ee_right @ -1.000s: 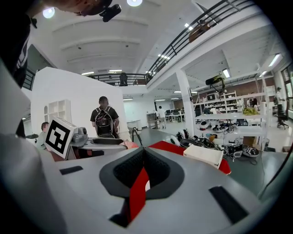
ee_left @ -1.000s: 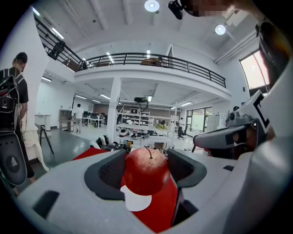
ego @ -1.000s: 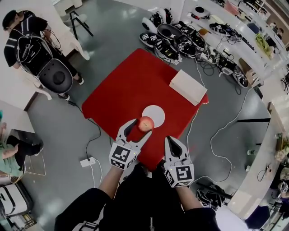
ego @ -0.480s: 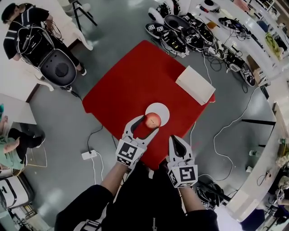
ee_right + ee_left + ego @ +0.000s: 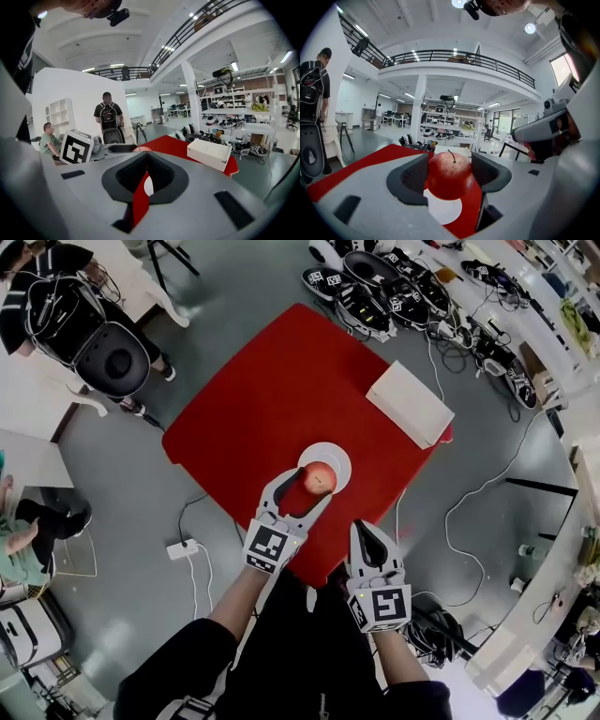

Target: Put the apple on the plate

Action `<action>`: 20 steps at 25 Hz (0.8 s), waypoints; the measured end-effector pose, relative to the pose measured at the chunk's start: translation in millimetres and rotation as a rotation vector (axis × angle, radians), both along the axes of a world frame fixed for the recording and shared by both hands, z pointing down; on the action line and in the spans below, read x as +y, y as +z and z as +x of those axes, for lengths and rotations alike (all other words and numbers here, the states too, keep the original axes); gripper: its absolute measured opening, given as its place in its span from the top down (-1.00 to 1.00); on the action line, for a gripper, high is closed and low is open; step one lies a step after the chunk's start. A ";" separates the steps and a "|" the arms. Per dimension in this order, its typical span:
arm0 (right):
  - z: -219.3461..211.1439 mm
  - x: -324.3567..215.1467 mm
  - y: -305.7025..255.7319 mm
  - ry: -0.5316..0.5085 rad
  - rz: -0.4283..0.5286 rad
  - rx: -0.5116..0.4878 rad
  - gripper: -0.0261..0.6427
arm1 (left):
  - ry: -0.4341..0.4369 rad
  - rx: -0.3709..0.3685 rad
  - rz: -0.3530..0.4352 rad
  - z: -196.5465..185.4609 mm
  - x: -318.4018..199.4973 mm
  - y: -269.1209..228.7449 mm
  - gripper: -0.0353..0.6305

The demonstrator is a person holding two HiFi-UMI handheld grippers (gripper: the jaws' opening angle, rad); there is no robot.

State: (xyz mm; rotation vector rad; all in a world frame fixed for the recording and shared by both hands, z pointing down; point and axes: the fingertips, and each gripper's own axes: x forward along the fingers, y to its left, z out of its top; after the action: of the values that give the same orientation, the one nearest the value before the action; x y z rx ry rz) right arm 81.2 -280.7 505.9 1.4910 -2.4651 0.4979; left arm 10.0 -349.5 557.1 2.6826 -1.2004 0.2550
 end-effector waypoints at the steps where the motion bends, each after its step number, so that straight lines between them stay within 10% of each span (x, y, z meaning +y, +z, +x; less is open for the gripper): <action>1: 0.3 -0.8 1.3 -0.002 -0.002 0.002 0.89 | -0.004 0.003 -0.004 0.8 -2.4 5.3 0.02; 20: 14.9 -29.3 49.9 0.025 -0.076 0.005 0.89 | -0.060 -0.022 -0.134 18.4 -54.5 123.3 0.02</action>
State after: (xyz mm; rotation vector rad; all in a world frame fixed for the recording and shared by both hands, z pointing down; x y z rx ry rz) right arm 96.1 -310.0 555.8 1.4933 -2.3977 0.5850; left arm 28.4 -404.0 680.4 2.5322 -1.2218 0.3432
